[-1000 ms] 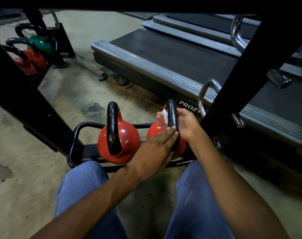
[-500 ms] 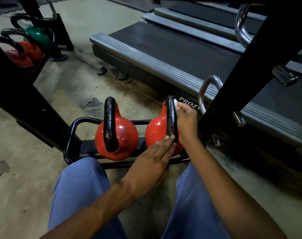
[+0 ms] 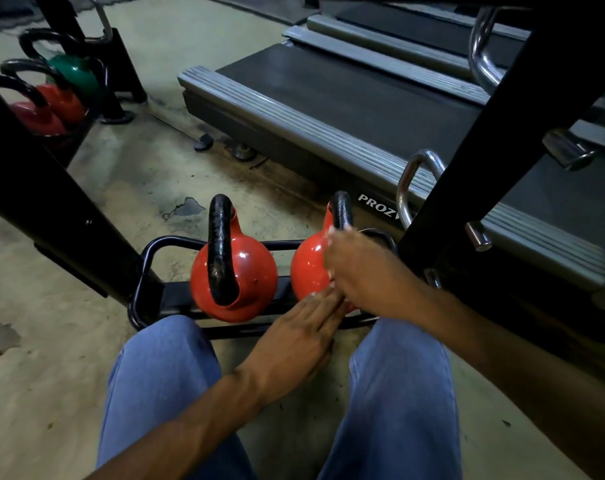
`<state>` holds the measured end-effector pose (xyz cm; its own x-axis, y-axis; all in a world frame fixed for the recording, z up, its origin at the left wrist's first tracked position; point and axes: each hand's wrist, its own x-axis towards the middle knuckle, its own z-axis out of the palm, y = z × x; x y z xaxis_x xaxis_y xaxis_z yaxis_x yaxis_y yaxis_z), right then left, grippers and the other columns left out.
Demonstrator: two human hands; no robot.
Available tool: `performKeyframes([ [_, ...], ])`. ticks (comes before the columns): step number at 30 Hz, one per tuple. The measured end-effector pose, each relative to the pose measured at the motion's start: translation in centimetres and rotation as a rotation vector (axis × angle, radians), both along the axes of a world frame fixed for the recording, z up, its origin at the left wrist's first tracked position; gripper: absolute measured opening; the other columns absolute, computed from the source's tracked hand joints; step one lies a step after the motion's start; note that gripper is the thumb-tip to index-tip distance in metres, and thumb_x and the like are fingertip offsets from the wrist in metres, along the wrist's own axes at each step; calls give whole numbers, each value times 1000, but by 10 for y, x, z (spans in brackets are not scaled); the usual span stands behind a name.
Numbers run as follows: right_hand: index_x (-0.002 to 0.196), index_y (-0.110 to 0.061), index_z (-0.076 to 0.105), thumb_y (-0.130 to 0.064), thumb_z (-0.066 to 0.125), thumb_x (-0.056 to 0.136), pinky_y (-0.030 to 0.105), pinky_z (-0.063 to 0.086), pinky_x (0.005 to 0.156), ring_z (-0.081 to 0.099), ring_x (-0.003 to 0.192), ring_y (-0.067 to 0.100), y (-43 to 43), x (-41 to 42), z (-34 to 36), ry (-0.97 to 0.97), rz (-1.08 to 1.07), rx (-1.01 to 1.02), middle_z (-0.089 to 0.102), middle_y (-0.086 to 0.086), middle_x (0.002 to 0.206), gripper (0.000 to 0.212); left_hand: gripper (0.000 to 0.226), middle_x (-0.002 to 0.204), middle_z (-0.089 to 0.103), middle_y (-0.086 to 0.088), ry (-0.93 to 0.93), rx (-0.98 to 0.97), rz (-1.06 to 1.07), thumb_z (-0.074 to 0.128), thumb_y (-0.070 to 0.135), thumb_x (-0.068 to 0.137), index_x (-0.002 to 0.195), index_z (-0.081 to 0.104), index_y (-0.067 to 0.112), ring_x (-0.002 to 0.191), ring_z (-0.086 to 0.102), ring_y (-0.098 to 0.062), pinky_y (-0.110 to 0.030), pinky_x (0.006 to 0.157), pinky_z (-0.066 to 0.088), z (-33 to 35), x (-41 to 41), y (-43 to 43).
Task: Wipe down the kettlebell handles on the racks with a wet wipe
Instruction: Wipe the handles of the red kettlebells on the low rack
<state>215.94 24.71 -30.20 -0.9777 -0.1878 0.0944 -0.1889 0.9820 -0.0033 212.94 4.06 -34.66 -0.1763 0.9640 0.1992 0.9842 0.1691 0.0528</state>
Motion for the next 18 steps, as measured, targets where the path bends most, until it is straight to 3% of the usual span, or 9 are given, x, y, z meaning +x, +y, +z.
performKeyframes([
  [3, 98, -19, 69, -31, 37, 96, 48, 25, 122, 58, 119, 24, 5, 7, 4, -38, 184, 162, 65, 2, 106, 34, 68, 159, 32, -19, 47, -27, -29, 46, 18, 87, 152, 36, 3, 149, 28, -30, -43, 120, 31, -8, 1, 1],
  [7, 113, -12, 70, -29, 39, 98, 48, 27, 123, 53, 134, 30, 22, -27, 12, 39, -27, 55, 66, 10, 124, 38, 68, 165, 12, -20, 89, -82, -11, 40, 19, 92, 156, 25, 1, 153, 13, -31, -45, 121, 27, -10, 3, 0],
  [10, 115, -7, 72, -17, 46, 94, 48, 32, 122, 50, 140, 31, -3, 8, -16, 163, -35, -12, 66, 15, 130, 34, 69, 161, 28, -19, 36, -40, -35, 46, 20, 88, 153, 34, 4, 149, 27, -29, -42, 121, 28, -4, 3, -5],
  [13, 127, -4, 68, -4, 46, 98, 44, 34, 121, 40, 148, 25, -22, 34, -42, 352, -131, -278, 58, 11, 146, 36, 54, 152, 47, -9, -170, 75, -8, 51, 19, 89, 142, 54, 12, 138, 46, -22, -43, 116, 39, 8, -10, -13],
  [15, 135, -4, 64, -2, 42, 101, 38, 34, 122, 39, 149, 21, -39, 23, -44, 471, -387, -554, 51, 10, 153, 40, 48, 151, 49, -1, -354, 181, 93, 53, 15, 92, 140, 57, 18, 136, 48, -15, -38, 114, 41, 25, -31, -10],
  [18, 139, -8, 61, -9, 40, 105, 20, 37, 115, 50, 138, 12, -75, 7, -31, 595, -773, -1010, 57, 2, 147, 40, 48, 148, 52, 0, -465, 325, 179, 54, 4, 93, 139, 58, 18, 133, 49, -11, -27, 112, 39, 60, -69, 23],
])
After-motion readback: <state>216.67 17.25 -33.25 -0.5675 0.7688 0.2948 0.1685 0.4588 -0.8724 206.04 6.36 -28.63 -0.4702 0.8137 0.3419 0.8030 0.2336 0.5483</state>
